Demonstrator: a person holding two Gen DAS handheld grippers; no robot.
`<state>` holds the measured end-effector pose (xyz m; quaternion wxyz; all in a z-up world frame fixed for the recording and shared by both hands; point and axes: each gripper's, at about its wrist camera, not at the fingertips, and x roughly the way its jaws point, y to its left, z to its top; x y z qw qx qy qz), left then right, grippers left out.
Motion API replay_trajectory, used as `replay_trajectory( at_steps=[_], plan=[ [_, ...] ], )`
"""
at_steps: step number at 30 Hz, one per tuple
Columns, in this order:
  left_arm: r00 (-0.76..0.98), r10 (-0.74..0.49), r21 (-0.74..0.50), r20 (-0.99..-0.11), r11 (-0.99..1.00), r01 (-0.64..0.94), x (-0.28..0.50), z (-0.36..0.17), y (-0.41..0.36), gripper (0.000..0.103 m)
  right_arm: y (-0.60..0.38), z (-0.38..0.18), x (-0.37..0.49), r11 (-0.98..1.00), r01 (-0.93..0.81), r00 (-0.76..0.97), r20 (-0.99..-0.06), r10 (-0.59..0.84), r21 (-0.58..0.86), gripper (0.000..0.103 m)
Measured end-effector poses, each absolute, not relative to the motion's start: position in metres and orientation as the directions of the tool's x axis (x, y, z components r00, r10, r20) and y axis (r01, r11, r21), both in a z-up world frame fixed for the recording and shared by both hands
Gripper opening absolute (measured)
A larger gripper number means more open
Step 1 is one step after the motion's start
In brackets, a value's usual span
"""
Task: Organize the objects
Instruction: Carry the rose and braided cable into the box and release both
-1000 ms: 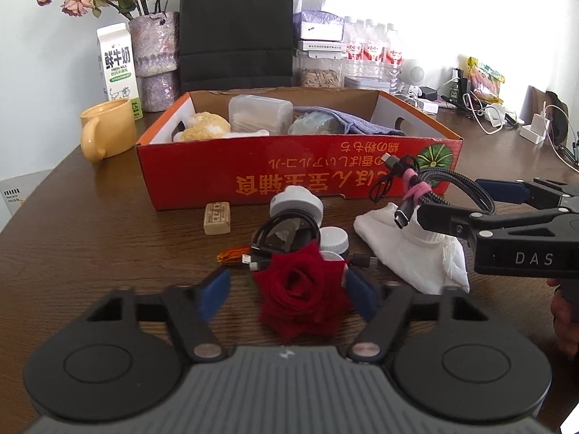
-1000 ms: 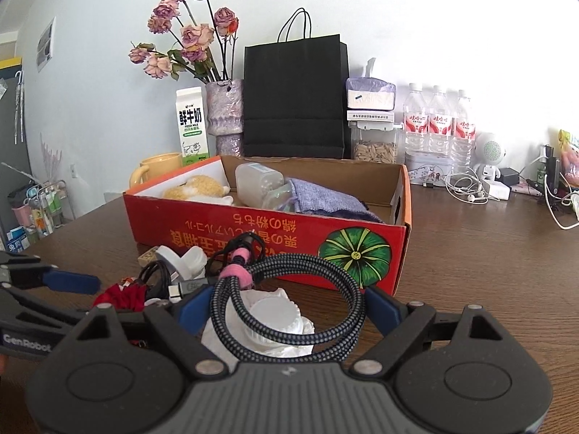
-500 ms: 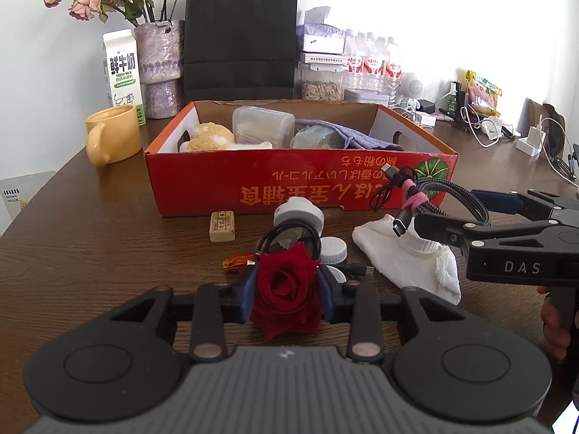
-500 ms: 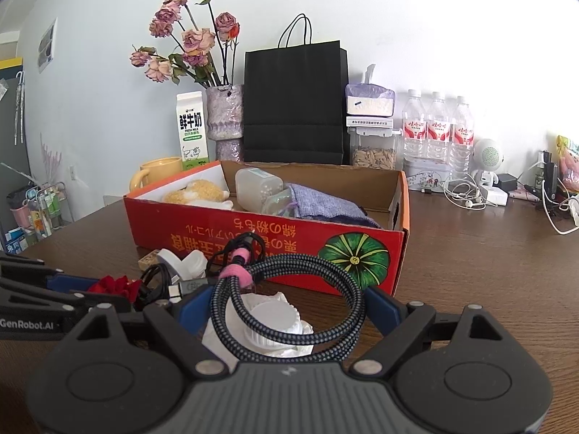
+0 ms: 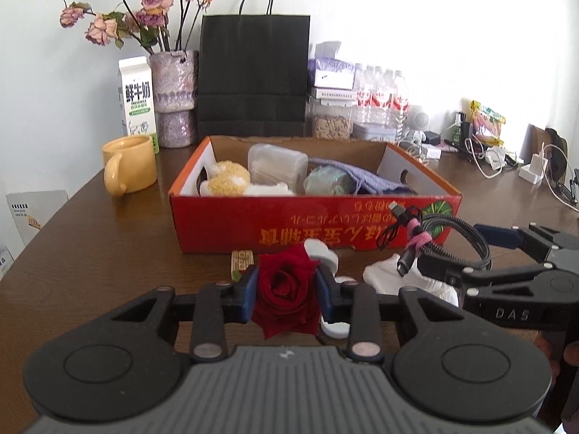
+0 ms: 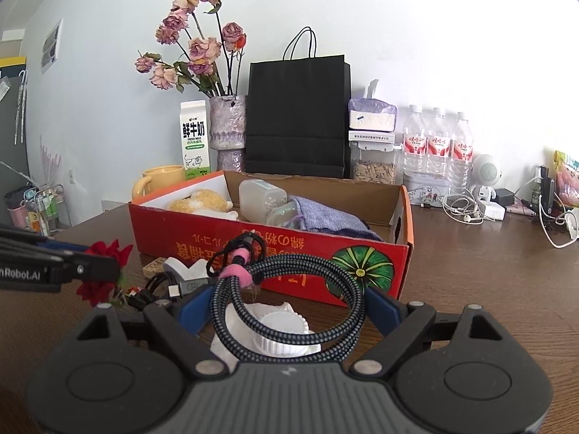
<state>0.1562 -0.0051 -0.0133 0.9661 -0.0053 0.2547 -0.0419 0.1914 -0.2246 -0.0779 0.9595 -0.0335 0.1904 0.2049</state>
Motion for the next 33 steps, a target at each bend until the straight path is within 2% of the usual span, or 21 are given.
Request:
replay_trajectory(
  at_steps=[10, 21, 33],
  plan=[
    [0.911, -0.093, -0.022, -0.401, 0.996, 0.092, 0.179, 0.014, -0.007, 0.033, -0.208, -0.057, 0.2, 0.906, -0.422, 0.856, -0.321, 0.406, 0.021, 0.089],
    [0.936, -0.097, -0.021, -0.338, 0.995, 0.095, 0.227, 0.037, -0.018, 0.033, -0.19, -0.031, 0.239, 0.916, -0.4, 0.884, -0.268, 0.383, -0.01, 0.089],
    [0.936, -0.051, -0.055, -0.349, 0.998, 0.034, 0.303, 0.034, -0.018, 0.032, -0.177, -0.031, 0.311, 0.943, -0.332, 0.903, -0.285, 0.323, 0.018, 0.089]
  ],
)
